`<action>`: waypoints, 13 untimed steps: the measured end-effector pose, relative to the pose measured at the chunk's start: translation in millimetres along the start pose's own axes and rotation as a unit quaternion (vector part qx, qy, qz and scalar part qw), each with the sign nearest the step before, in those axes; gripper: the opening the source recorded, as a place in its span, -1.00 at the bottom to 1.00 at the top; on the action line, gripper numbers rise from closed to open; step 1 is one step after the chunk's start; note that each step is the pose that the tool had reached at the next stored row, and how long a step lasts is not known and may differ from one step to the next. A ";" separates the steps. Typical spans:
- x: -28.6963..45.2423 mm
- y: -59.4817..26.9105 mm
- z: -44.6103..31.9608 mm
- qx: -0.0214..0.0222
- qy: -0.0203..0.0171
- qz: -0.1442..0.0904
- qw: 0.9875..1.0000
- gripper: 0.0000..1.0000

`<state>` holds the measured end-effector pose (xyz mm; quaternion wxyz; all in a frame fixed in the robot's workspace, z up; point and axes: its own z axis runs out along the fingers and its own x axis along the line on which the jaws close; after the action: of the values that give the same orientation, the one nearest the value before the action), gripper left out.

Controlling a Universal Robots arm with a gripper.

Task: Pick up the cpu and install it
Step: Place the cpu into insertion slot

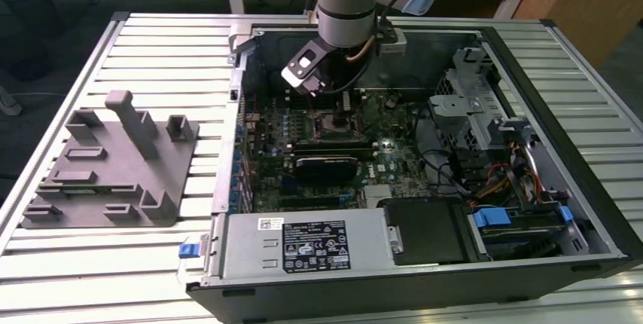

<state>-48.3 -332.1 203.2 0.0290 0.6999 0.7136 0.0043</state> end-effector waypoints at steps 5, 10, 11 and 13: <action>0.0 0.0 -0.4 0.000 0.000 0.000 1.000 -0.79; 0.0 -2.8 0.1 0.000 0.000 0.000 1.000 -0.79; 0.0 -3.4 0.3 0.000 0.000 0.000 1.000 -0.79; 0.1 -3.7 1.3 0.000 0.000 0.000 1.000 -0.79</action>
<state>-52.0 -332.1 201.7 0.0290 0.6999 0.7136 0.0043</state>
